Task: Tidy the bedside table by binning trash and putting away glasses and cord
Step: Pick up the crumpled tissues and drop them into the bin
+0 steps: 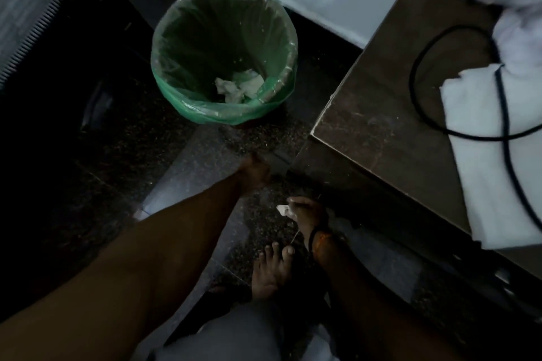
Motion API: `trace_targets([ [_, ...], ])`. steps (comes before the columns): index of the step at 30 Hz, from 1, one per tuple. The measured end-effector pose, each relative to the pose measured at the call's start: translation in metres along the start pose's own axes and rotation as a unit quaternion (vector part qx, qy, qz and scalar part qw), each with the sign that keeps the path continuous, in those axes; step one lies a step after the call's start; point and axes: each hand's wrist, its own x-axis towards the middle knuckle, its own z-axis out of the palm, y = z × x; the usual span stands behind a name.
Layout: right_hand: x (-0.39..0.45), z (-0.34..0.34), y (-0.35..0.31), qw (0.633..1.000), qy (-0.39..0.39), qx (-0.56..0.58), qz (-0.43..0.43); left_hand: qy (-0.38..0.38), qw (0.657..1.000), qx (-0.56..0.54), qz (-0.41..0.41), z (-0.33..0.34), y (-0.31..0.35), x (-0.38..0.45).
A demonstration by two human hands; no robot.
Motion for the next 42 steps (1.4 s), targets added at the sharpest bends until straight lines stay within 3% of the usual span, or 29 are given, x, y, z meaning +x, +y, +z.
trace_targets([
  [3,-0.025,0.016,-0.022,0.999,0.002,0.05,-0.007,0.016,0.995,-0.095,-0.032,-0.008,0.012,-0.028],
  [8,-0.081,0.044,-0.078,0.996,-0.051,0.074,-0.029,0.006,0.989,-0.122,-0.08,-0.053,0.048,-0.077],
  [14,-0.13,0.082,-0.139,0.992,-0.056,0.055,-0.098,0.0,0.987,-0.161,-0.01,-0.106,0.1,-0.116],
  [19,-0.142,0.094,-0.201,0.986,-0.028,0.036,-0.159,0.083,0.966,-0.245,0.031,-0.13,0.129,-0.115],
  [24,-0.122,0.096,-0.269,0.983,0.008,-0.031,-0.183,0.09,0.946,-0.311,0.03,-0.15,0.155,-0.093],
  [33,-0.084,0.11,-0.314,0.944,0.023,-0.24,-0.224,0.067,0.946,-0.316,0.015,-0.149,0.181,-0.082],
  [39,-0.091,0.108,-0.308,0.947,0.031,-0.239,-0.212,0.024,0.939,-0.343,0.026,-0.136,0.182,-0.095],
  [41,-0.096,0.105,-0.309,0.929,0.056,-0.27,-0.248,0.038,0.952,-0.296,0.062,-0.133,0.179,-0.089],
  [42,-0.1,0.102,-0.308,0.916,0.073,-0.287,-0.272,0.058,0.971,-0.21,0.101,-0.133,0.176,-0.085],
])
